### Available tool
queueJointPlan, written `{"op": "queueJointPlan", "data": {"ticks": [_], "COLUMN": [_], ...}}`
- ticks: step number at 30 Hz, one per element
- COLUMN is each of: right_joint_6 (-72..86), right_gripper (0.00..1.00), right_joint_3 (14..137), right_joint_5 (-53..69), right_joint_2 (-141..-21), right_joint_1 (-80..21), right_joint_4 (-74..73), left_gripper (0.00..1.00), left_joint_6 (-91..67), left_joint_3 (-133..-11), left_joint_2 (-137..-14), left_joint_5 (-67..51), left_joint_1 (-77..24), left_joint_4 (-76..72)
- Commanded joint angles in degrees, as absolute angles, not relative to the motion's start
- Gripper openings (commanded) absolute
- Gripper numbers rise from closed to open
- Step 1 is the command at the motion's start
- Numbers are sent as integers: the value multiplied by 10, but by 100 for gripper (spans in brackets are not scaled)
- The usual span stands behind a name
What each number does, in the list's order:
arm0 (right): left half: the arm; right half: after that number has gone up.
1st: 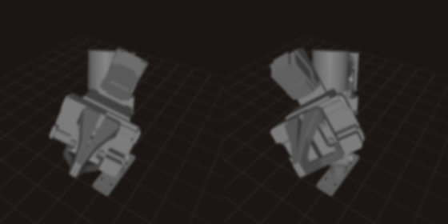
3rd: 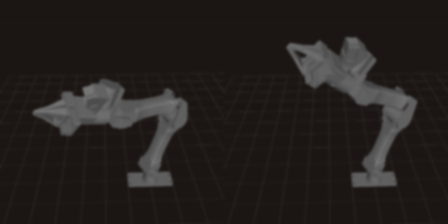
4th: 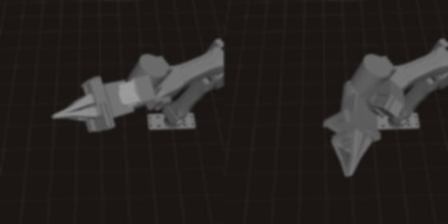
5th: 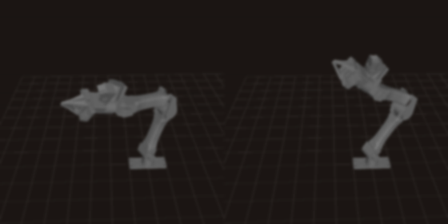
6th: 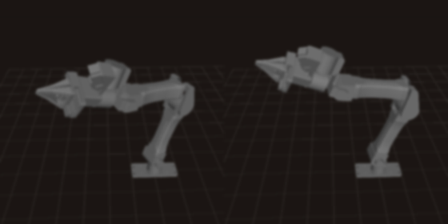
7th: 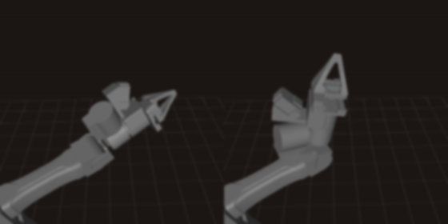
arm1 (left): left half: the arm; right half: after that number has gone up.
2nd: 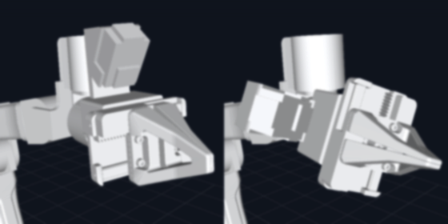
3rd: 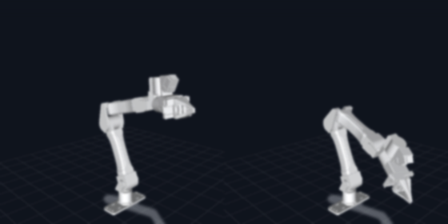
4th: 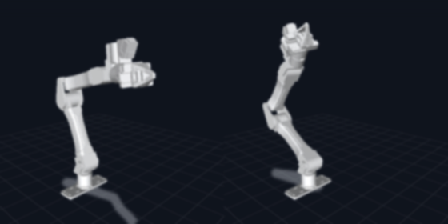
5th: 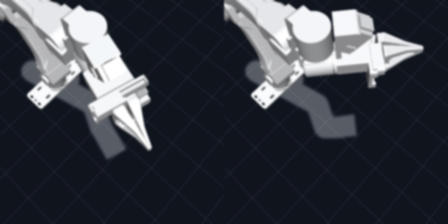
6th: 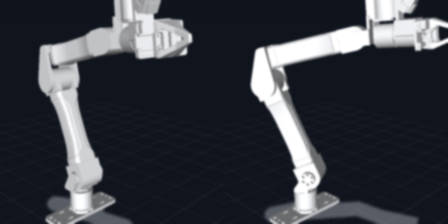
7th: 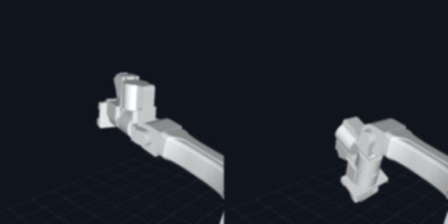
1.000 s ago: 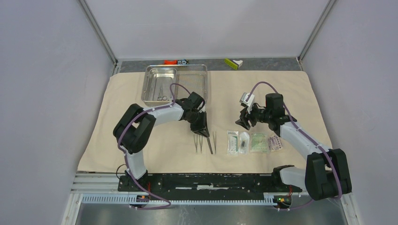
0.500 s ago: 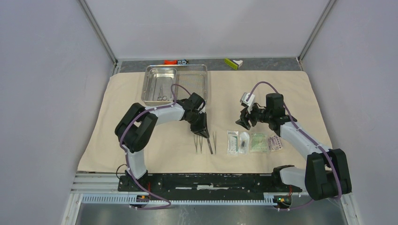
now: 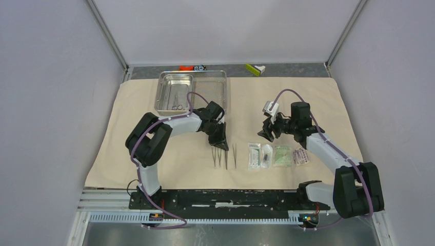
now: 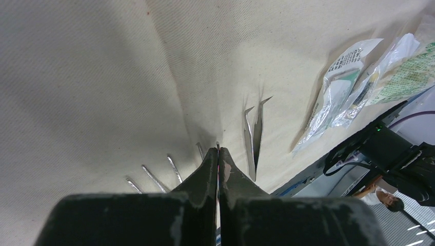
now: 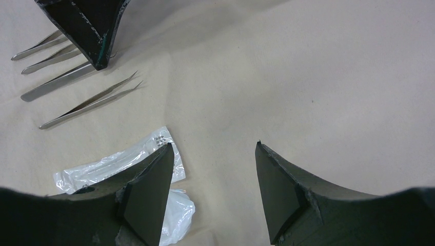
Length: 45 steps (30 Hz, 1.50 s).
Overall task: Open and lay out the surgical kit
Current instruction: Place the medical item in the surgical kit.
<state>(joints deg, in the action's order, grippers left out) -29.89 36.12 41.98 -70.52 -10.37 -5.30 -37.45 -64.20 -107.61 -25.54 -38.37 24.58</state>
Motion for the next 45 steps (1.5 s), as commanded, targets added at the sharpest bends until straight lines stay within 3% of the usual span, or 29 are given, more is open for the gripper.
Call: {"op": "queueJointPlan", "data": {"ticks": [1,38,45], "right_joint_6": [-307,-306,-307], "right_gripper": [67,67,67], "right_joint_3": [363,363,363], "right_joint_5": [430,426,427], "right_joint_2": [-710,-710,-714], "right_joint_1": [-102,-97,-96], "right_joint_4": [-51,-53,-53], "left_gripper": [2,2,7], "left_joint_6": [-367,-412,-414], "left_joint_3": [-655,-717,-722], "left_joint_2": [-1035,-1104,-1109], "left_joint_5": [-228,-176,-182], "left_joint_1": [-385,-412,-412], "left_joint_4": [258,308,308]}}
